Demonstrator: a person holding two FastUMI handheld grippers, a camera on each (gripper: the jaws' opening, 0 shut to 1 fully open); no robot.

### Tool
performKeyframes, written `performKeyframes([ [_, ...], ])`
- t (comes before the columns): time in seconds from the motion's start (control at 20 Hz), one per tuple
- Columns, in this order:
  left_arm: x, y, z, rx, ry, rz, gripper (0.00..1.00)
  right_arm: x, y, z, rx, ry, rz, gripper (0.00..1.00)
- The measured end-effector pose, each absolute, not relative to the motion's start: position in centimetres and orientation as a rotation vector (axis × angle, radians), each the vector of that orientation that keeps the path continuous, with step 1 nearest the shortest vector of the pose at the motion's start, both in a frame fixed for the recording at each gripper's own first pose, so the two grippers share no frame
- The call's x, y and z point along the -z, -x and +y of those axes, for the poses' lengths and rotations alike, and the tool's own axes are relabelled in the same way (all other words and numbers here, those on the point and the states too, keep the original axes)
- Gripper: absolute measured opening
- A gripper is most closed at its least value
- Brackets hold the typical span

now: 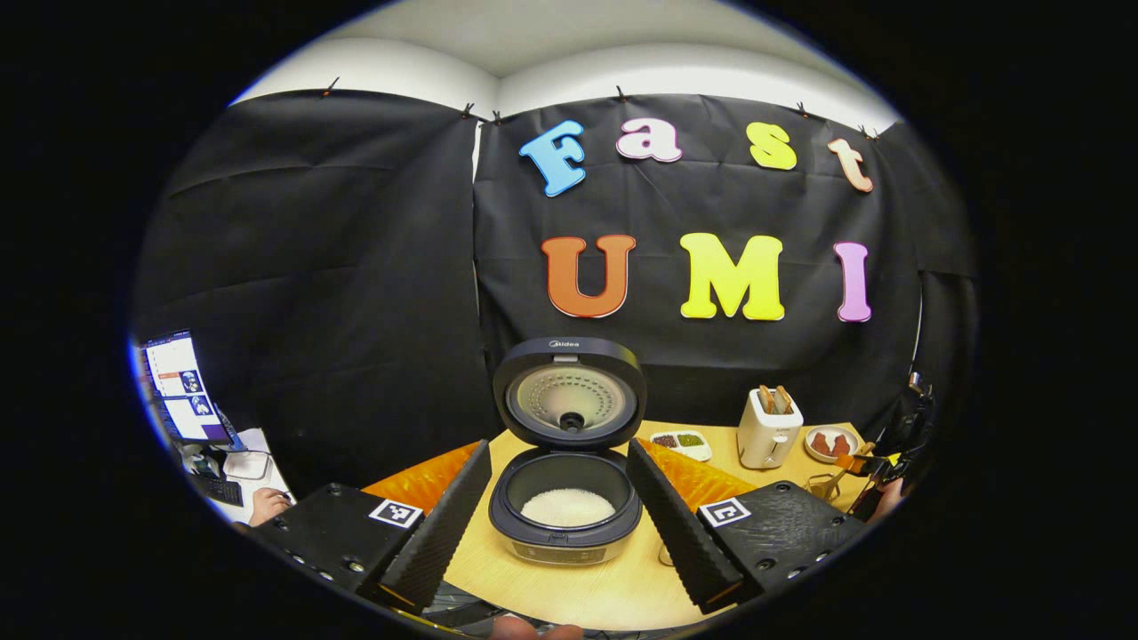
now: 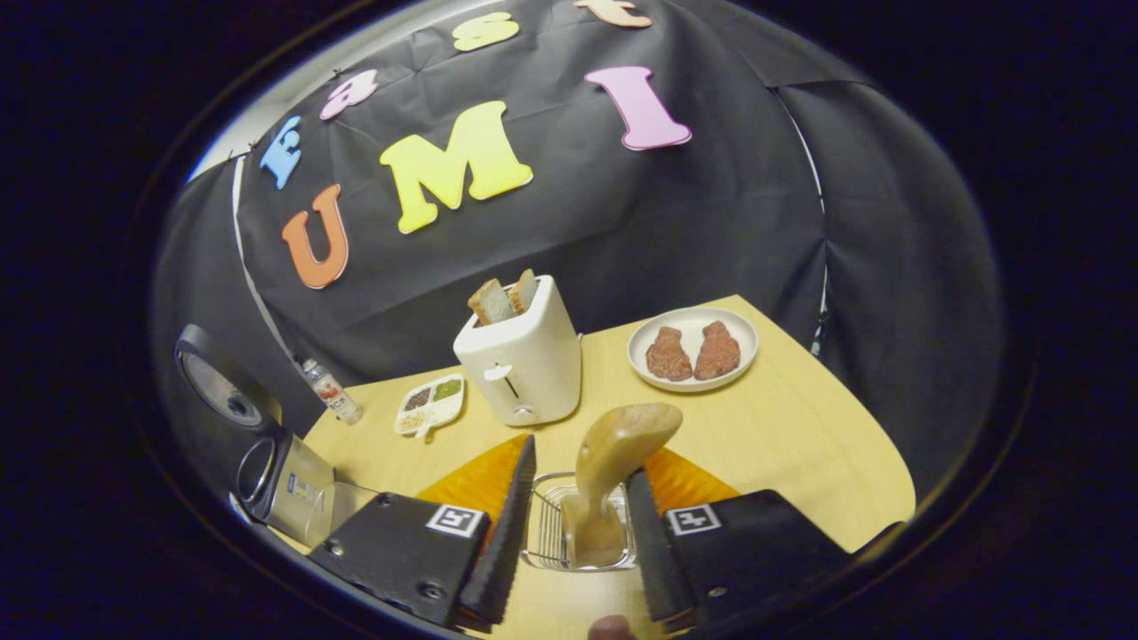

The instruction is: Close the left gripper, press the button to open the rice cooker; take a wooden spoon from the chopstick holder with the right hand, scoop a spoonful of rice and pour it into the rice cooker, then put the wooden spoon back into the chopstick holder.

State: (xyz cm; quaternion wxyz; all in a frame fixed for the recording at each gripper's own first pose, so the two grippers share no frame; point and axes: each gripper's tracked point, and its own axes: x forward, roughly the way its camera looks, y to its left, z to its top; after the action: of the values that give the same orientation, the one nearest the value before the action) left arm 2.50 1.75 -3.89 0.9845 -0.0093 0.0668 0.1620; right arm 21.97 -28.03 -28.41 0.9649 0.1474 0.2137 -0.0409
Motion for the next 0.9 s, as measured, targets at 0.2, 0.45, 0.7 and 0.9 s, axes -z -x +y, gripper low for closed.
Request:
performKeyframes([
  [0.2,3.9,-2.6,2.0,-0.325,0.025,0.135,0.98,25.1,-20.6,-29.1,0.114,-0.249,0.367,0.86],
  [0.45,3.2,-3.0,2.5,-0.313,0.044,0.124,0.98,18.2,-19.2,-28.7,0.108,-0.169,0.249,0.96],
  [0.7,1.7,-3.9,4.5,-0.304,0.051,0.103,0.98,11.5,-17.5,-25.3,0.072,-0.100,0.148,1.00],
  [0.9,0.2,-5.6,6.6,-0.294,0.049,0.092,0.97,8.1,-15.2,-21.7,0.045,-0.090,0.129,0.96],
])
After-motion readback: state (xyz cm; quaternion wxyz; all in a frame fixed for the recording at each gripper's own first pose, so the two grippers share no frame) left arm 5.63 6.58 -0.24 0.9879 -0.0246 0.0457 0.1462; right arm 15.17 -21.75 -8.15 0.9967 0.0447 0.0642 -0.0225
